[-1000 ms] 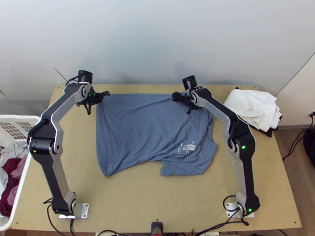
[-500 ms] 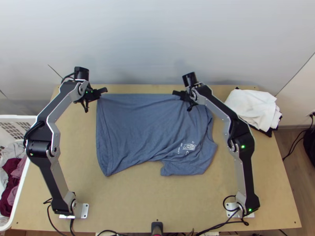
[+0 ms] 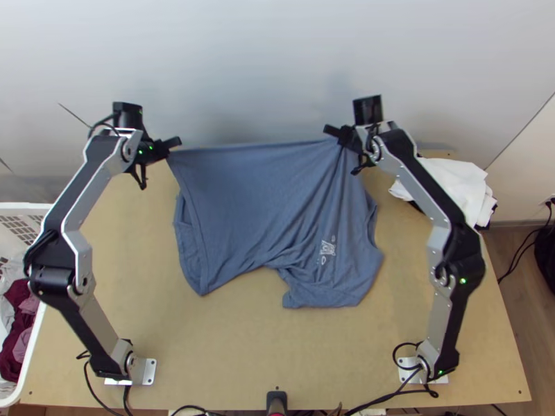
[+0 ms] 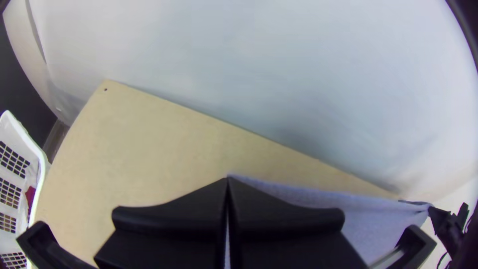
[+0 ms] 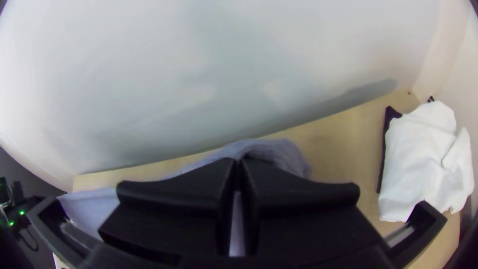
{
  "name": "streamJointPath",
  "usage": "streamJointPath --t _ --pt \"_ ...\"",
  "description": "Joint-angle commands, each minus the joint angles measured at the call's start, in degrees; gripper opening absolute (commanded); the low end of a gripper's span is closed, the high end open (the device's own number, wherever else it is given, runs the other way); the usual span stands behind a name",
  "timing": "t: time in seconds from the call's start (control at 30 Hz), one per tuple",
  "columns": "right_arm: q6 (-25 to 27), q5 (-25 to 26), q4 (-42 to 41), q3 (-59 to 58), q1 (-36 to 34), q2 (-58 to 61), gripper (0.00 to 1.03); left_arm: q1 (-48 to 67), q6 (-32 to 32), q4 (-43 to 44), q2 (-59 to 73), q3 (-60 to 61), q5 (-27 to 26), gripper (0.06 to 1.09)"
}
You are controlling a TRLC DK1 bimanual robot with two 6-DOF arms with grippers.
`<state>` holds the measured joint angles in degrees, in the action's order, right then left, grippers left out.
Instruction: Fold the t-shirt
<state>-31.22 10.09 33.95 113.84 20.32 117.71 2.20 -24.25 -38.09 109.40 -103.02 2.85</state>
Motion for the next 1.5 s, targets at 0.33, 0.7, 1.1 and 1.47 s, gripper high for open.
streamJointPath --t 0.33,0.7,1.1,1.47 --pt "10.8 7.8 0.3 -0.2 0.9 -22.8 0.03 -2.3 -4.0 -11.5 -9.6 -27.2 1.0 0.10" --pt "26.0 20.7 -6.9 -0.6 5.7 -38.6 0.03 -2.0 -1.7 -6.3 -26.6 -27.7 4.9 0.09" --pt "55.0 28.7 -32.2 -11.1 16.6 -56.5 0.03 -0.2 5.4 -0.1 -42.8 -28.1 11.6 0.09" --pt "49.8 34.6 -5.8 -13.0 24.0 -67.8 0.03 -0.2 6.5 -15.4 -53.2 -23.4 4.7 0.09"
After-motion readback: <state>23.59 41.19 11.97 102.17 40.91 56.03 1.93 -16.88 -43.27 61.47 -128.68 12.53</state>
